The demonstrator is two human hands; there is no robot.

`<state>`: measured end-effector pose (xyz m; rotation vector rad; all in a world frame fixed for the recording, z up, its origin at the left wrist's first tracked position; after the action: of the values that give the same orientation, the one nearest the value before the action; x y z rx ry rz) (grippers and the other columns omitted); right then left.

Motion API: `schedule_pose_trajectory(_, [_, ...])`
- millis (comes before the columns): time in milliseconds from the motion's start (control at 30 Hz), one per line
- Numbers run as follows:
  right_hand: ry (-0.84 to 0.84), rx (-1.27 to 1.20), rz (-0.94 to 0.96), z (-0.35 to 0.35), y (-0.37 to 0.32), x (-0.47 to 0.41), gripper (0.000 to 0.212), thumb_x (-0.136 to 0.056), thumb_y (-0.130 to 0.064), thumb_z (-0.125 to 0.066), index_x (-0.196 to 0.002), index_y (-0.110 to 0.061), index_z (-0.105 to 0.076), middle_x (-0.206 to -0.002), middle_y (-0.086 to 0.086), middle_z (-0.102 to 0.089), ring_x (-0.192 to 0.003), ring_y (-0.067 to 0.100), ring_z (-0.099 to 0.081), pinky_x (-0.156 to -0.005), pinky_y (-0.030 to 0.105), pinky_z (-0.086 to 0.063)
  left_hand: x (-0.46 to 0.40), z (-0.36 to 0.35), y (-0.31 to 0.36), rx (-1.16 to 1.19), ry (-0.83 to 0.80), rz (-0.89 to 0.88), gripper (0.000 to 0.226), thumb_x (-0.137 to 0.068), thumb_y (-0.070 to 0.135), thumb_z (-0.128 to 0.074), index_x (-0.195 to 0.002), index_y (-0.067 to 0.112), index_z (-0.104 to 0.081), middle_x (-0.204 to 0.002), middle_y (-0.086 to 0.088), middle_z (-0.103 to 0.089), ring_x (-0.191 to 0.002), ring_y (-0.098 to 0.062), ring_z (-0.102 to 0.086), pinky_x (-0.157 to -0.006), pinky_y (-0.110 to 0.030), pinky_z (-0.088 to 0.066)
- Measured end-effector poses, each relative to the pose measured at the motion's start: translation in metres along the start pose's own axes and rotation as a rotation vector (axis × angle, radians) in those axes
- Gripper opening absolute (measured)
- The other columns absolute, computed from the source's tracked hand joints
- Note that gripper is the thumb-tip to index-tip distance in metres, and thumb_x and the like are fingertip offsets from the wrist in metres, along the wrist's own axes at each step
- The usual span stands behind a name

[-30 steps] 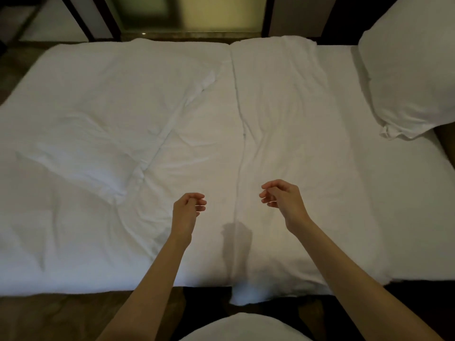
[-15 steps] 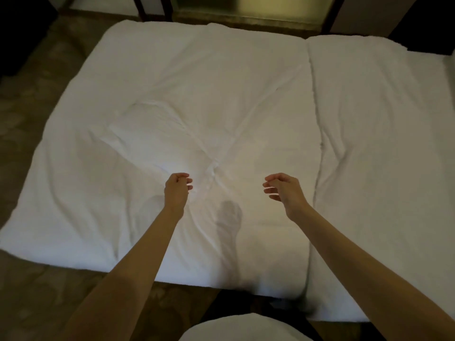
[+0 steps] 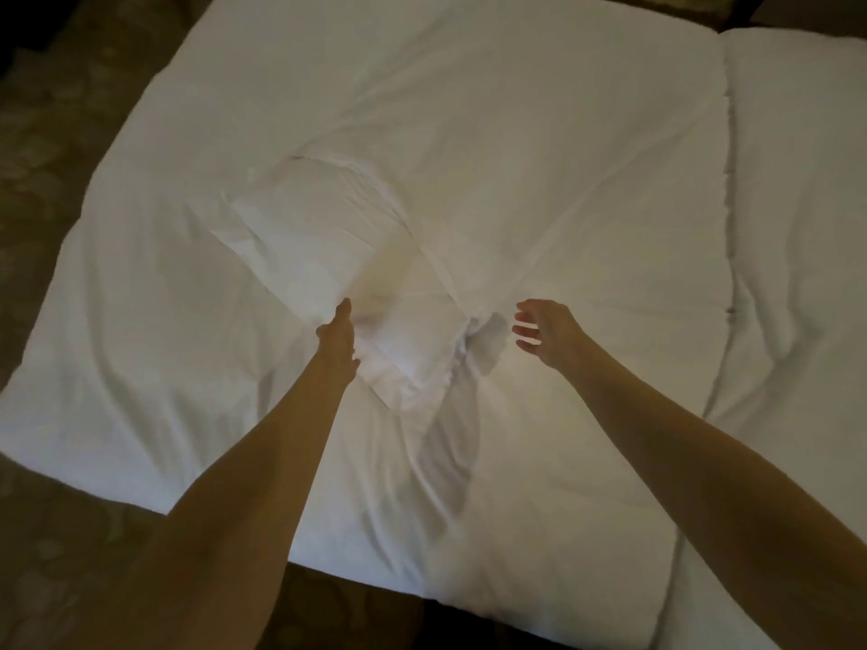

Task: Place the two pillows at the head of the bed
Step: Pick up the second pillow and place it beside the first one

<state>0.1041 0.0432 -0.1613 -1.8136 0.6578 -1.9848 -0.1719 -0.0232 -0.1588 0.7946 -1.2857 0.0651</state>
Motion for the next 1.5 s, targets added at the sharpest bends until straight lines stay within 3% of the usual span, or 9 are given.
schedule_pose_trajectory(133, [-0.067,-0.052,-0.043,-0.023,0.009,-0.029,0.011,-0.086,-0.021,-0.064,-0.086,-0.011,-0.058,-0.089,0.006,-0.055,-0.077,0.022,-0.057,-0.068,0.034,-0.047,-0.023,-0.008,-0.002,0.036,-0.101,-0.01,0.076,-0.088,0.06,-0.046,-0.145,0.013,-0.029,-0.147,-0.008,-0.041,-0.126,-0.027,-0.045,-0.1,-0.037,-0.034])
schedule_pose_trajectory(267, [-0.099,-0.033,-0.065,-0.046,0.013,-0.042,0.017,-0.087,-0.025,-0.065,-0.086,-0.01,-0.057,-0.084,0.007,-0.057,-0.066,0.02,-0.059,-0.059,0.029,-0.044,-0.038,-0.012,-0.003,-0.004,-0.076,-0.039,0.078,-0.083,0.059,-0.055,-0.144,0.016,-0.033,-0.15,-0.006,-0.037,-0.135,-0.027,-0.038,-0.114,-0.042,-0.029])
schedule_pose_trajectory(500, [-0.031,-0.063,-0.013,-0.048,0.017,-0.063,0.023,-0.087,-0.018,-0.063,-0.069,-0.008,-0.053,-0.061,0.007,-0.044,-0.046,0.014,-0.037,-0.048,0.025,-0.028,-0.062,0.009,0.005,-0.312,0.372,-0.151,0.089,-0.078,0.067,-0.054,-0.143,0.014,-0.027,-0.145,-0.016,-0.034,-0.131,-0.033,-0.039,-0.105,-0.041,-0.034])
schedule_pose_trajectory(767, [-0.039,0.029,0.136,-0.045,0.0,-0.048,0.03,-0.093,-0.013,-0.055,-0.063,-0.012,-0.049,-0.058,0.004,-0.042,-0.048,0.014,-0.034,-0.048,0.027,-0.025,-0.05,-0.017,0.011,0.247,-0.111,-0.124,0.046,-0.082,0.046,-0.066,-0.112,0.011,-0.058,-0.109,-0.004,-0.062,-0.101,-0.023,-0.06,-0.102,-0.04,-0.046])
schedule_pose_trajectory(900, [-0.022,0.108,0.261,-0.015,-0.013,-0.017,0.028,-0.092,-0.01,-0.055,-0.064,-0.013,-0.052,-0.059,0.004,-0.04,-0.049,0.014,-0.033,-0.049,0.028,-0.024,-0.018,-0.019,0.015,0.268,-0.162,-0.118,0.012,-0.089,0.023,-0.063,-0.093,0.012,-0.062,-0.096,-0.004,-0.066,-0.084,-0.019,-0.063,-0.073,-0.03,-0.055])
schedule_pose_trajectory(967, [-0.017,0.094,0.301,0.004,-0.023,0.004,0.027,-0.092,-0.008,-0.055,-0.065,-0.012,-0.053,-0.059,0.004,-0.039,-0.05,0.015,-0.033,-0.049,0.028,-0.023,0.006,-0.024,0.014,0.239,-0.18,-0.138,0.009,-0.089,0.021,-0.061,-0.086,0.013,-0.063,-0.086,-0.003,-0.065,-0.075,-0.017,-0.06,-0.06,-0.025,-0.05])
schedule_pose_trajectory(1100, [-0.02,0.037,0.382,0.037,-0.048,0.057,0.031,-0.092,-0.009,-0.055,-0.061,-0.013,-0.049,-0.058,0.004,-0.038,-0.051,0.014,-0.033,-0.051,0.028,-0.026,0.066,-0.043,0.013,0.295,-0.237,-0.211,0.011,-0.087,0.02,-0.059,-0.085,0.012,-0.065,-0.076,-0.002,-0.07,-0.071,-0.015,-0.064,-0.07,-0.028,-0.052])
schedule_pose_trajectory(1233, [-0.048,0.015,0.496,0.075,-0.066,0.116,0.027,-0.092,-0.011,-0.056,-0.066,-0.01,-0.048,-0.058,0.003,-0.036,-0.053,0.014,-0.032,-0.055,0.028,-0.03,0.134,-0.055,0.01,0.351,-0.289,-0.283,0.017,-0.086,0.021,-0.056,-0.071,0.016,-0.063,-0.052,0.006,-0.066,-0.046,-0.005,-0.06,-0.044,-0.016,-0.048])
schedule_pose_trajectory(1500, [-0.062,-0.095,0.797,0.132,-0.1,0.234,0.04,-0.094,-0.01,-0.055,-0.059,-0.016,-0.034,-0.058,0.004,-0.027,-0.054,0.015,-0.028,-0.057,0.03,-0.026,0.289,-0.07,0.022,0.428,-0.361,-0.58,0.01,-0.086,0.025,-0.054,-0.084,0.017,-0.059,-0.1,-0.007,-0.053,-0.095,-0.022,-0.049,-0.085,-0.036,-0.04])
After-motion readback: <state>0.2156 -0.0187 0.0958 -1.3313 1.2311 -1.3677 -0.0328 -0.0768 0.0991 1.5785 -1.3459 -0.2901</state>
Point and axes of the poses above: each hand's wrist, its own x-axis away from the middle knuckle, its own z-axis out of the back of the hand, y = z × x, the point moved 4 cm from there along -x, towards the middle knuckle
